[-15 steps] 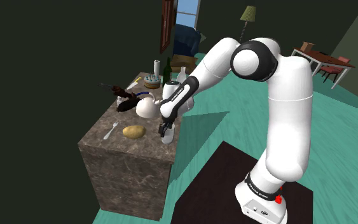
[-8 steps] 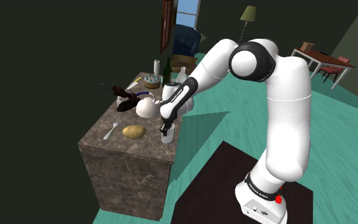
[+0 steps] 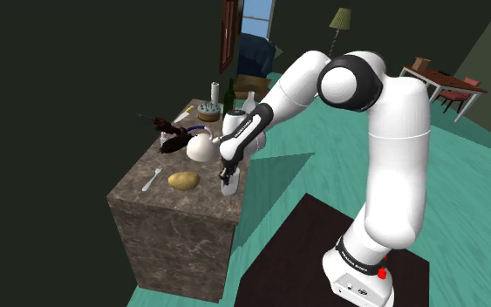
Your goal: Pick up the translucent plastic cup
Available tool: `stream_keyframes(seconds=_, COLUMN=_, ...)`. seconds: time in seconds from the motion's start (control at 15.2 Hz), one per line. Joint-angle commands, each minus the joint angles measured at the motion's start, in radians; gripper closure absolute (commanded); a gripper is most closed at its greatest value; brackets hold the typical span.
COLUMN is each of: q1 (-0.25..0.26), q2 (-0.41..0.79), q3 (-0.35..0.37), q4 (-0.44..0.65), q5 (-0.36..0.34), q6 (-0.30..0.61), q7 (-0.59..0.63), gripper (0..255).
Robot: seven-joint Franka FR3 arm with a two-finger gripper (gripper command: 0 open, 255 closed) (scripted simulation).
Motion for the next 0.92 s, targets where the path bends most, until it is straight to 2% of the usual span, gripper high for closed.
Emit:
stream_keyframes(seconds=0.0, q1=-0.001, q2=-0.024, q3=-0.002, q4=-0.003, q5=-0.002, q6=-0.020, q7=0.000, gripper=255)
stream_keyframes(seconds=0.86, q1=0.004, q2=-0.153, q3=-0.009, q4=-0.008, q5=-0.013, q6=-0.145, q7=0.010, gripper=255)
